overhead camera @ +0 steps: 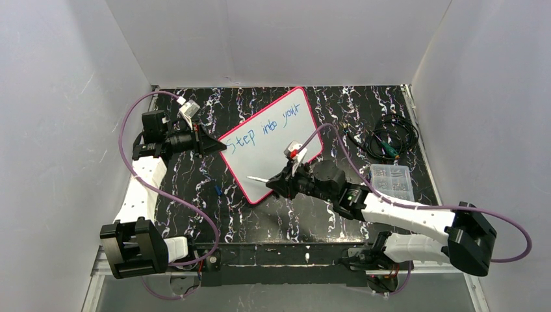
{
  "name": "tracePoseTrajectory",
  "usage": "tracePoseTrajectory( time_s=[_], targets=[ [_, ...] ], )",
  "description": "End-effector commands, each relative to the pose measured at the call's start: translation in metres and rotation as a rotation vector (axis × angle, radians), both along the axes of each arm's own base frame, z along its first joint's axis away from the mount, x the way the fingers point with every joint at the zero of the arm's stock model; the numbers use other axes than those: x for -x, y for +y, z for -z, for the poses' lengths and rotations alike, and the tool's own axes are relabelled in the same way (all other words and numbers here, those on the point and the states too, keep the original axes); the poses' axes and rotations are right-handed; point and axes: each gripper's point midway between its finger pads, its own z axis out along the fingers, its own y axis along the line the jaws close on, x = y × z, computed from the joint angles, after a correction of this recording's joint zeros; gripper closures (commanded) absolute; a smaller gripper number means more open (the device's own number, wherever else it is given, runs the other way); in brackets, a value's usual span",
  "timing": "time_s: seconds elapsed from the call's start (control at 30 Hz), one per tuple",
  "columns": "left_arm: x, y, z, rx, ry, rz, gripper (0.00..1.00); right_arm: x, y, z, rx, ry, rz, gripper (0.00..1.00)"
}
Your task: Write a sentence on the whiteboard
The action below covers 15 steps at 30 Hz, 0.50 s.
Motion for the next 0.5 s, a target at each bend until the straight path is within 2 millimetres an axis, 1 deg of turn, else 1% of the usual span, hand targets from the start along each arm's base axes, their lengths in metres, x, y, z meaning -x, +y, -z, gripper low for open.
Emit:
tracePoseTrajectory(
  time_s=[0.0,0.03,0.23,0.47],
  targets=[
    [0.016,-0.009,-0.016,0.025,-0.047,0.065,1.00,-0.005,0.015,-0.020,-0.061,-0.055,0.012,0.99],
    [0.016,-0.009,-0.016,0.024,-0.047,0.066,1.00,-0.010,0.016,-0.018,-0.059,-0.061,0.039,0.99],
    [0.016,-0.009,-0.016,0.025,-0.046,0.066,1.00,-0.022,0.020,-0.021,-0.087,-0.084,0.095,0.99],
    [0.016,-0.009,-0.016,0.025,-0.048,0.066,1.00,-0.034,0.028,-0.014,-0.060,-0.105,0.131,0.99]
  ],
)
